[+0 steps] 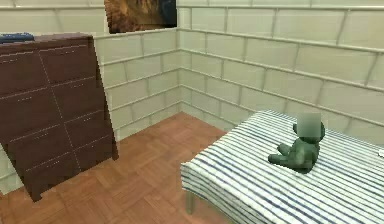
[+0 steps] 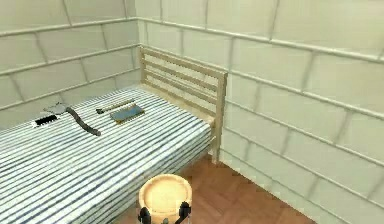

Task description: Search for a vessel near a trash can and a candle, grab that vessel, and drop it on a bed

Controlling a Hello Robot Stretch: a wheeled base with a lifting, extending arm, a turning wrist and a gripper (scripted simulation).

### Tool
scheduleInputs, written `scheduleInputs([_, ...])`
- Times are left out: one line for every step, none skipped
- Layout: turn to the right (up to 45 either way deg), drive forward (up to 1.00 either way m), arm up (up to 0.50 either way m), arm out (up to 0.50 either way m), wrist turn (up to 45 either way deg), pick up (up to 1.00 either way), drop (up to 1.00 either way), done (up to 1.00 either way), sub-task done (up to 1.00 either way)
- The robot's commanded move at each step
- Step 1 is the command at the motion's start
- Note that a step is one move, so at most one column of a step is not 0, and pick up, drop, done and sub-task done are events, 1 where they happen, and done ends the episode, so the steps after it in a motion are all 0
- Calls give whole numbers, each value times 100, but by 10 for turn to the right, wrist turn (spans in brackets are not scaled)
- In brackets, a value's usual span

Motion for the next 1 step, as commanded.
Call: scheduleInputs([0, 40, 0, 0, 0, 0, 0, 0, 0])
